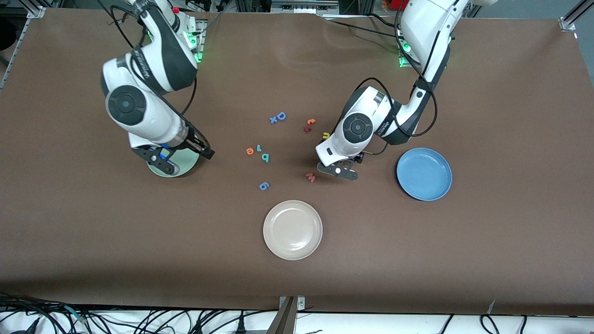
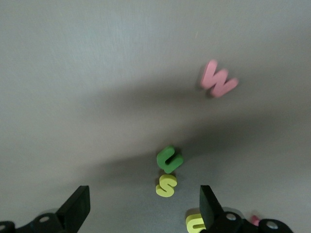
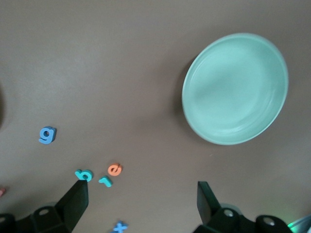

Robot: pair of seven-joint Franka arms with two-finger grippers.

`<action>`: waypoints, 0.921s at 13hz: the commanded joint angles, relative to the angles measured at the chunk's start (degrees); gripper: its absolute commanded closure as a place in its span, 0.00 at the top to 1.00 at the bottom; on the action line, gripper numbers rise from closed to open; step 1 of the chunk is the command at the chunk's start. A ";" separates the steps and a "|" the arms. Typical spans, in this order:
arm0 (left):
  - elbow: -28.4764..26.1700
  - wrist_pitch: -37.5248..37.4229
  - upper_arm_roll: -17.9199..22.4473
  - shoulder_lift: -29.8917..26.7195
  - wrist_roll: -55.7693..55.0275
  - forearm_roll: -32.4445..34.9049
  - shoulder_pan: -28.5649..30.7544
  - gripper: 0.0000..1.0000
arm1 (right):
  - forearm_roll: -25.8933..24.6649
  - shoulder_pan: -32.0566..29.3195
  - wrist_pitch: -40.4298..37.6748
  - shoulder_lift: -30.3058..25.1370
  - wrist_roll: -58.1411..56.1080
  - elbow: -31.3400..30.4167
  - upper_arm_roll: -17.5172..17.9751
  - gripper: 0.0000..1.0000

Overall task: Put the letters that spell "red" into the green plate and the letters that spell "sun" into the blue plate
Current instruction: 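Grasp the orange e with the right gripper while the left gripper grasps yellow s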

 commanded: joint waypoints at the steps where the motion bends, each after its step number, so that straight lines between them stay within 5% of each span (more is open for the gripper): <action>1: -4.81 4.80 0.70 -1.42 -1.85 1.41 -1.19 0.99 | -0.08 1.91 5.52 0.98 6.58 -3.19 0.27 0.99; 4: -6.93 8.34 0.61 -1.08 -2.38 1.41 -2.77 0.96 | -0.08 3.68 14.15 2.47 10.98 -7.86 0.27 0.99; 12: -7.55 11.94 0.61 0.51 -2.21 1.41 -3.39 0.76 | -0.43 7.64 19.35 8.98 17.41 -8.39 0.19 0.98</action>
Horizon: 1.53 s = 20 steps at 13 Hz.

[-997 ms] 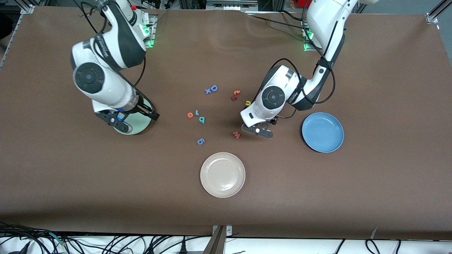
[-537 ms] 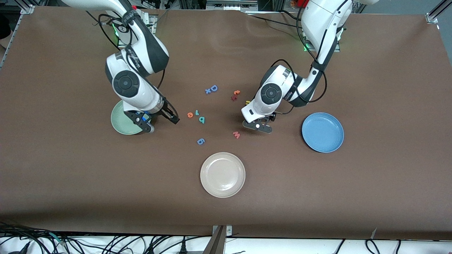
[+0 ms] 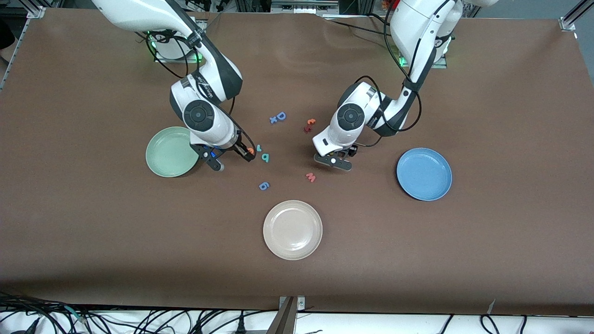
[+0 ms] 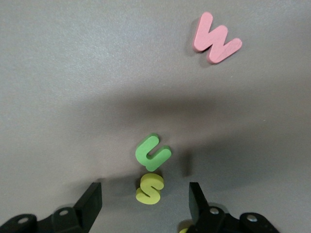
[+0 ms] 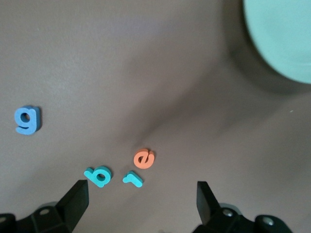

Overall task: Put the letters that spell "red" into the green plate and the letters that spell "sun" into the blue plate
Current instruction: 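Grasp the orange e with the right gripper while the left gripper grasps yellow s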

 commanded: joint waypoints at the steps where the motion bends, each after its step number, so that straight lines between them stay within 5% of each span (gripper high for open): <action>1: -0.56 1.14 0.62 0.13 -1.01 1.45 -0.72 0.74 | -0.86 0.23 1.60 1.39 1.35 -0.50 -0.09 0.88; 2: -0.56 1.14 0.62 0.13 -1.01 1.37 -0.72 0.69 | -0.95 0.23 2.38 1.84 1.35 -0.59 -0.09 0.85; 4: -0.56 1.05 0.62 0.13 -1.36 1.37 -0.72 0.34 | -0.95 0.32 3.96 3.06 1.35 -0.94 -0.09 0.85; 8: -0.56 0.79 0.62 -0.04 -2.24 1.37 -1.07 0.13 | -0.95 1.37 8.18 5.44 1.79 -1.03 -0.35 0.85; 14: 1.28 -8.86 1.75 -4.61 -1.45 1.54 0.32 0.12 | -2.09 2.07 8.54 5.88 1.79 -2.17 -0.88 0.72; 17: 2.16 -12.21 2.46 -6.11 0.31 9.96 2.95 0.12 | -4.03 2.07 9.67 5.80 1.79 -3.66 -1.67 0.72; 20: 2.34 -12.31 2.64 -6.90 8.09 11.21 7.95 0.13 | -4.03 2.07 14.25 5.88 2.92 -5.77 -1.67 0.72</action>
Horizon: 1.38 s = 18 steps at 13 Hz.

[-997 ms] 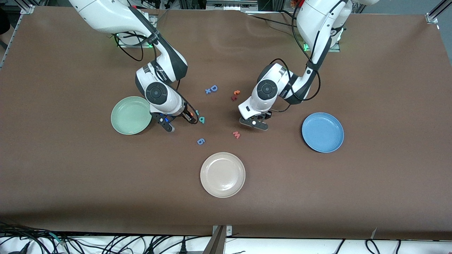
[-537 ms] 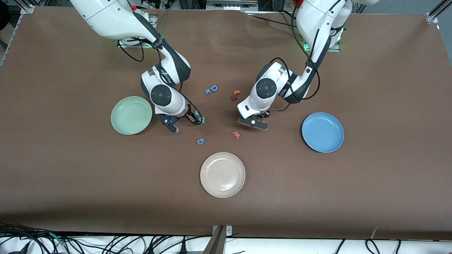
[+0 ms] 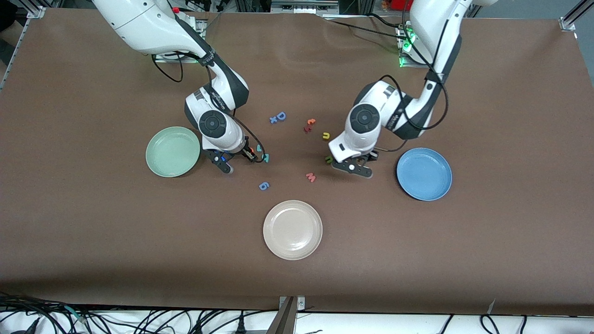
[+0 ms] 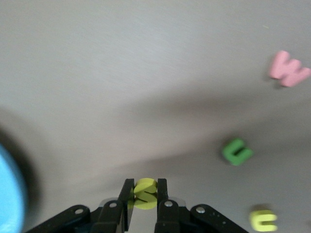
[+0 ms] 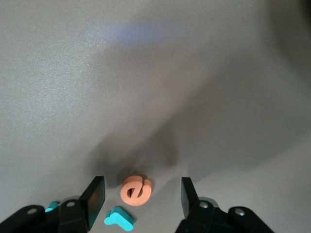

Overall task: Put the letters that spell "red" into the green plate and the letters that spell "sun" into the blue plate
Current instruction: 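Carry the e to the green plate while the left gripper drops s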

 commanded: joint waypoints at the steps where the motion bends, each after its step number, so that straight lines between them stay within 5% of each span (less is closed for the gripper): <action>1: -0.06 -1.10 -0.43 -1.21 12.11 1.33 7.53 0.14 | -1.10 0.58 2.89 -0.44 2.86 -1.72 -0.27 0.72; 8: -0.85 -1.10 -0.52 0.27 27.38 0.89 18.21 0.14 | -1.10 0.76 5.87 0.00 3.39 -3.38 -0.18 0.69; 12: -0.50 -0.58 -0.26 2.38 27.03 0.89 18.74 0.18 | -1.10 0.85 6.67 0.17 3.39 -3.83 -0.18 0.54; 14: -0.67 1.00 -0.26 3.18 27.03 0.98 19.97 0.23 | -1.10 0.85 6.67 0.17 3.31 -3.83 -0.18 0.36; 16: -0.59 0.92 -0.26 3.27 26.94 0.98 19.97 0.41 | -1.10 0.85 6.58 0.17 3.31 -3.83 -0.18 0.28; 17: -0.50 0.74 -0.35 3.18 26.51 0.89 19.97 0.86 | -1.10 0.85 6.58 0.17 3.31 -3.83 -0.18 0.26; 18: -0.58 0.57 -0.26 3.01 26.24 0.89 19.88 1.00 | -1.10 0.85 6.58 0.17 3.31 -3.83 -0.18 0.26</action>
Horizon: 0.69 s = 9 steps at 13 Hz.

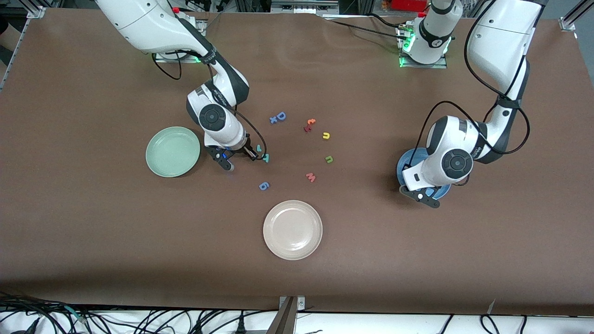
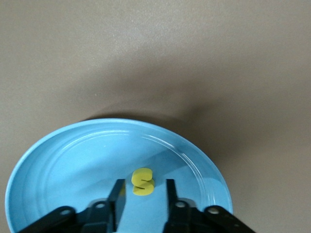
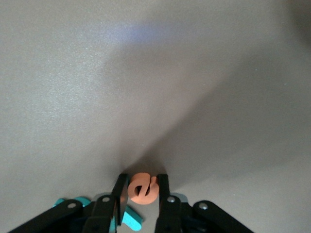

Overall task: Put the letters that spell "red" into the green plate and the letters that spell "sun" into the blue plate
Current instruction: 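Carry the e to the green plate while the left gripper drops s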

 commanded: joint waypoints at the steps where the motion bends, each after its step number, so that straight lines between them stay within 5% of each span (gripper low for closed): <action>1: 0.19 -0.47 -0.30 -0.85 -0.61 0.82 0.22 1.00 | -1.06 0.43 0.95 0.57 1.43 -1.17 -0.22 0.26; 6: 0.72 -5.39 -1.96 -5.24 -2.89 0.82 -0.75 1.00 | -1.06 0.16 -6.94 -4.60 -1.37 0.41 -0.49 0.26; 9: 0.89 -5.40 -6.34 -5.69 -6.56 0.38 -1.01 1.00 | -0.97 -0.28 -15.99 -9.78 -9.61 1.03 -4.34 0.25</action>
